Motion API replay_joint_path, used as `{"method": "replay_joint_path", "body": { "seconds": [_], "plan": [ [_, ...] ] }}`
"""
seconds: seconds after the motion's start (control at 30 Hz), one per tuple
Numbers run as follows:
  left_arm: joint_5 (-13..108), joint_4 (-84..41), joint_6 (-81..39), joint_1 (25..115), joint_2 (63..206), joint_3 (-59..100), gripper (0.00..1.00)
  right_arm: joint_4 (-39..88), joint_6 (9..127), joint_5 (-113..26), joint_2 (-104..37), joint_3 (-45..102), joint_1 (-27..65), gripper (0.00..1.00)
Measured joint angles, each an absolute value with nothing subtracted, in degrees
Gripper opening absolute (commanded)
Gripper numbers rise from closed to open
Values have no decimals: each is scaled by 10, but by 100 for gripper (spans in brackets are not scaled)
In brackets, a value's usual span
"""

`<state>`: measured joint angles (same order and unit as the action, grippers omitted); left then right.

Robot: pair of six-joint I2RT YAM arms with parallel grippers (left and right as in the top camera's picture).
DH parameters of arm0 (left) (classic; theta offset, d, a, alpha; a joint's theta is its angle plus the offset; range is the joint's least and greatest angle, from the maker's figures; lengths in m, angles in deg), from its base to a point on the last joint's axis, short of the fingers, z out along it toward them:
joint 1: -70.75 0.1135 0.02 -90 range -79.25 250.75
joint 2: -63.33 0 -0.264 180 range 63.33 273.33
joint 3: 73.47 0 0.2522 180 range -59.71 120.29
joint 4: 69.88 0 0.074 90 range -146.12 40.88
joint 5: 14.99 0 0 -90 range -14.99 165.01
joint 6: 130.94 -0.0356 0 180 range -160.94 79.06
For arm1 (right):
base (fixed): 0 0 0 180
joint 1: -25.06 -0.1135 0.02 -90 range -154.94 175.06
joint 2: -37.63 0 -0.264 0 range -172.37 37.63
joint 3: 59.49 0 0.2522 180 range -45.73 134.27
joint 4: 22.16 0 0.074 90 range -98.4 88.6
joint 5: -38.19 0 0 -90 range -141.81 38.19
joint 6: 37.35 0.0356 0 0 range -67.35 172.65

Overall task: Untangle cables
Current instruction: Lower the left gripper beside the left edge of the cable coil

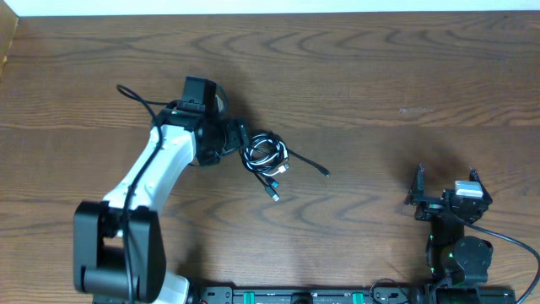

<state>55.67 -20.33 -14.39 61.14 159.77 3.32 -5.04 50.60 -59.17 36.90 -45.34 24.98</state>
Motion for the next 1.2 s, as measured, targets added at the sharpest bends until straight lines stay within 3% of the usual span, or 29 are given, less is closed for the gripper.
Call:
{"method": "replay_joint_path", "body": {
  "seconds": [0.1,0.27,0.5,1.2],
  "plan": [
    [557,-192,-141,611,1622,33,46,-50,506,-592,369,-453,250,99],
    [559,-184,-148,611,1641,33,43,-50,506,-592,369,-453,250,99],
    [558,-182,-198,611,1641,33,29,-50,506,-592,369,-453,250,99],
    [559,-186,-319,611,1641,14,20,-50,506,-592,369,-453,250,99]
  ]
}}
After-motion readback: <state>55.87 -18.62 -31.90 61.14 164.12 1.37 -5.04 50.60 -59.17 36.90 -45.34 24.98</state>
